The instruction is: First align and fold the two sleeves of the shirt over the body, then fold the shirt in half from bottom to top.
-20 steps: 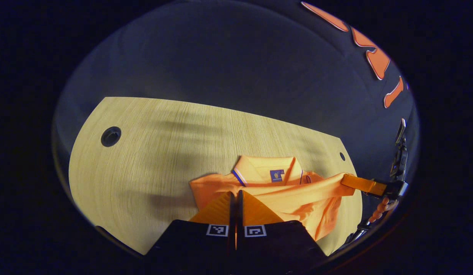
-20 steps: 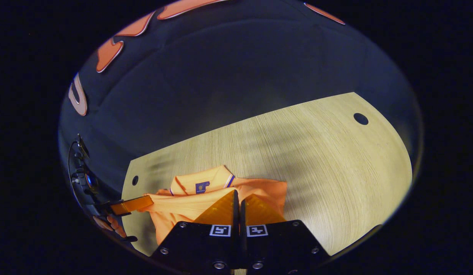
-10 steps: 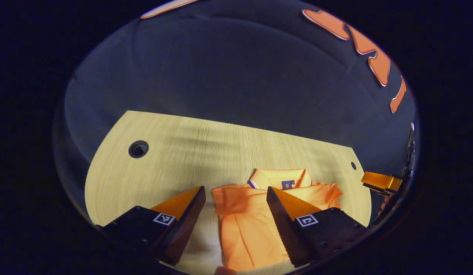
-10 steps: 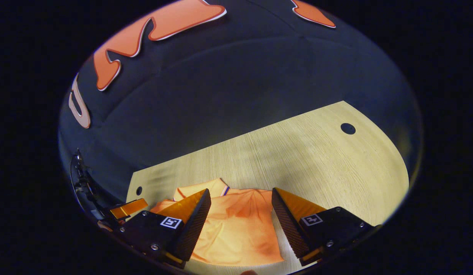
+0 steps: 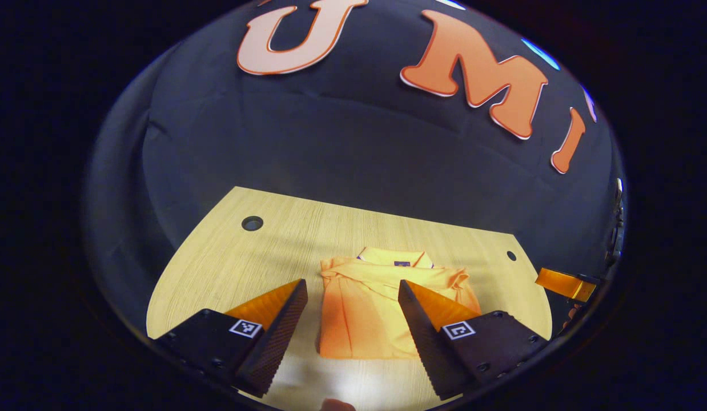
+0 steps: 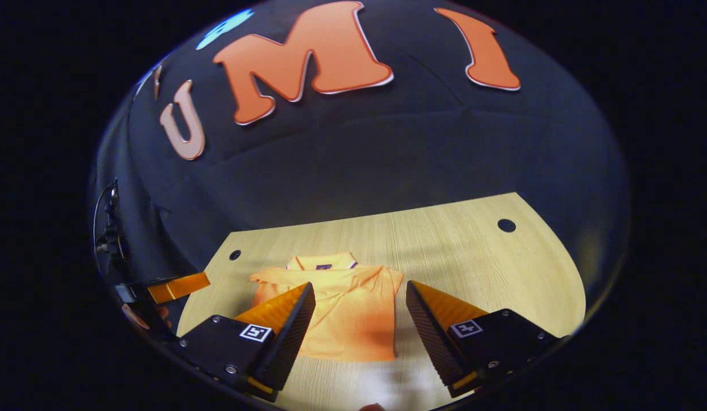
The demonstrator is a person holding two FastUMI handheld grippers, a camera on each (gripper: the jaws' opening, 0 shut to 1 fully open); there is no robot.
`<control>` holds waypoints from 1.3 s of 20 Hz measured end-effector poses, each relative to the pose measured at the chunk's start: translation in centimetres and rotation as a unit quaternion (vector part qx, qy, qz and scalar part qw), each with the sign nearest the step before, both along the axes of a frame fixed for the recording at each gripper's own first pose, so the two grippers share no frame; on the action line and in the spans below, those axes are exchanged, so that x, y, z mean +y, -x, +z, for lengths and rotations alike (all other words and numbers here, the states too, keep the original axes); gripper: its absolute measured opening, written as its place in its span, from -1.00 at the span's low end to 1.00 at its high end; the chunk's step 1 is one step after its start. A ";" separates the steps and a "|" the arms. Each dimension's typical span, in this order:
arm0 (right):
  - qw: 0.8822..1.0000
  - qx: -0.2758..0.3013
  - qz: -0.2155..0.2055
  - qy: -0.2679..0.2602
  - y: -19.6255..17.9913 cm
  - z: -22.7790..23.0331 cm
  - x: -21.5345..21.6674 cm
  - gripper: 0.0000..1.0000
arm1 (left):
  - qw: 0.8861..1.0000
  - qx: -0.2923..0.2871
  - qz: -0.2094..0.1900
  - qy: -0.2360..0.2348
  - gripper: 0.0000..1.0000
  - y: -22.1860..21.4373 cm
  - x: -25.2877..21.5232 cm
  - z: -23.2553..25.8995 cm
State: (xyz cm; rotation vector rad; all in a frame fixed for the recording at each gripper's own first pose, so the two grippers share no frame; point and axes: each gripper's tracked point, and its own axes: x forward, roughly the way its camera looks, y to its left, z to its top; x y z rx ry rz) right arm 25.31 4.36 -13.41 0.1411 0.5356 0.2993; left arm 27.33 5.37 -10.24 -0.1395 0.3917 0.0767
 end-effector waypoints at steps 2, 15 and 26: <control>0.999 -0.027 0.017 0.010 1.6 0.9 0.5 0.95 | 1.000 -0.019 0.009 -0.009 0.97 3.0 -1.1 0.8; 0.988 -0.120 0.093 -0.008 13.2 4.1 -0.2 0.94 | 0.978 -0.200 0.038 -0.045 0.96 22.4 -7.8 6.1; 0.963 -0.240 0.118 0.017 17.8 9.6 1.5 0.95 | 0.968 -0.232 0.053 -0.075 0.96 30.9 -10.1 7.4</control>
